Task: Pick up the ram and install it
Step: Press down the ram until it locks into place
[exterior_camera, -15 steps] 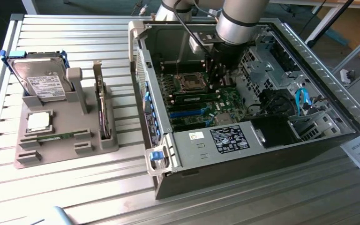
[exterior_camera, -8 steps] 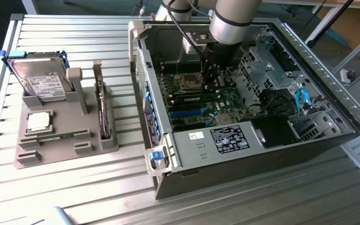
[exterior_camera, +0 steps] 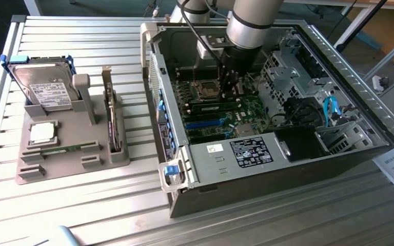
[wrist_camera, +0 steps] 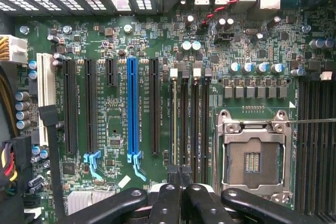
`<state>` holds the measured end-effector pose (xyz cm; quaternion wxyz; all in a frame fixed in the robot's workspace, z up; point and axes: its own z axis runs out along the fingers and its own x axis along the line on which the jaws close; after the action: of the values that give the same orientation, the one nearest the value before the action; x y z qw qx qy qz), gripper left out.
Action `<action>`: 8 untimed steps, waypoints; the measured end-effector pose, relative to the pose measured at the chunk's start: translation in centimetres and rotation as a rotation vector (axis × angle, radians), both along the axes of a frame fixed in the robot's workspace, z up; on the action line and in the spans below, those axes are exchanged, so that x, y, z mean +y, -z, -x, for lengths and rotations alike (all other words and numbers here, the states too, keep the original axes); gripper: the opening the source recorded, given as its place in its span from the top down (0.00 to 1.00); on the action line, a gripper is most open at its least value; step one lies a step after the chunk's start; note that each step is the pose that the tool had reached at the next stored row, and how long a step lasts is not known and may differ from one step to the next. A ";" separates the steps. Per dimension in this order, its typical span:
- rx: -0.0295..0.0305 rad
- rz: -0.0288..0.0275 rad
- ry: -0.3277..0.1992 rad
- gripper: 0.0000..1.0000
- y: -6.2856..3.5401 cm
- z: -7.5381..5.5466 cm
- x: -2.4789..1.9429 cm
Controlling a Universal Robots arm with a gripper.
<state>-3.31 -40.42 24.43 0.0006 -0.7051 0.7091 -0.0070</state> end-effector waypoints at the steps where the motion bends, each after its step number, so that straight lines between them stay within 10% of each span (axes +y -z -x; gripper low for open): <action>1: 0.0000 0.0000 0.000 0.89 0.00 0.1 0.00; 8: 0.0000 0.0000 0.000 0.89 0.00 0.3 0.00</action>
<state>-3.59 -40.42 24.43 0.0006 -0.7051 0.7090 -0.0070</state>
